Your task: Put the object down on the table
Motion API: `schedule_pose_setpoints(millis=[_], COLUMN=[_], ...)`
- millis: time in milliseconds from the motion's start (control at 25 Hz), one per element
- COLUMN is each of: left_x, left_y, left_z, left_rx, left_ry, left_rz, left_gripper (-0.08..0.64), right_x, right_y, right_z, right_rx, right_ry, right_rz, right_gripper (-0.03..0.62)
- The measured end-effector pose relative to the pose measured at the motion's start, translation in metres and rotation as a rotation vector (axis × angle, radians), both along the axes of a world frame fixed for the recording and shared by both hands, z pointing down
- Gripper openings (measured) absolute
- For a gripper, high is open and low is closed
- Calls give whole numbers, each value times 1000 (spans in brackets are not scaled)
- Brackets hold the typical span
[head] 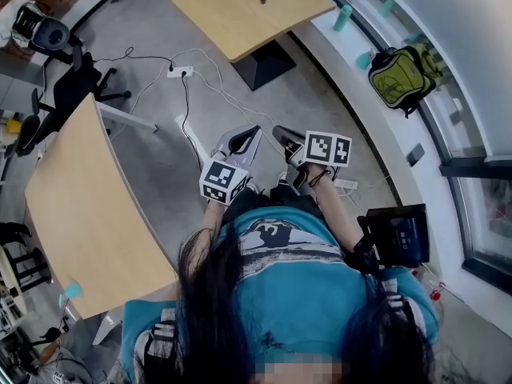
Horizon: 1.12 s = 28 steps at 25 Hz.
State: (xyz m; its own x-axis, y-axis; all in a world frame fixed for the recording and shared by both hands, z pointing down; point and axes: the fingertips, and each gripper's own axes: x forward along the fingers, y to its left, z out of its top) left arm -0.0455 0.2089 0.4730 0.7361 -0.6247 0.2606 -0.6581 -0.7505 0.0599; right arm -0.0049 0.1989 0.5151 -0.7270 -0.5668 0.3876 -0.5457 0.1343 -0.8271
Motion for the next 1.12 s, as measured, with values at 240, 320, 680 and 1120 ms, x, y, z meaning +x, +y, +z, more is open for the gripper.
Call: schedule_pose_setpoints(millis=[240, 320, 680, 1120], left_x=[-5, -8, -4, -7], left_y=[1, 0, -2, -3], left_z=[2, 1, 4, 4], left_rx=[-7, -6, -22, -27], left_ry=[6, 10, 16, 28], left_rz=[1, -3, 8, 3], left_gripper=[2, 2, 2, 2], right_x=[1, -1, 5, 2], right_y=[-1, 0, 0, 2], right_z=[0, -1, 2, 2], right_rx=[-2, -3, -22, -24], right_ry=[13, 15, 26, 33], right_rz=[9, 10, 20, 13], right_gripper=[18, 18, 18, 18])
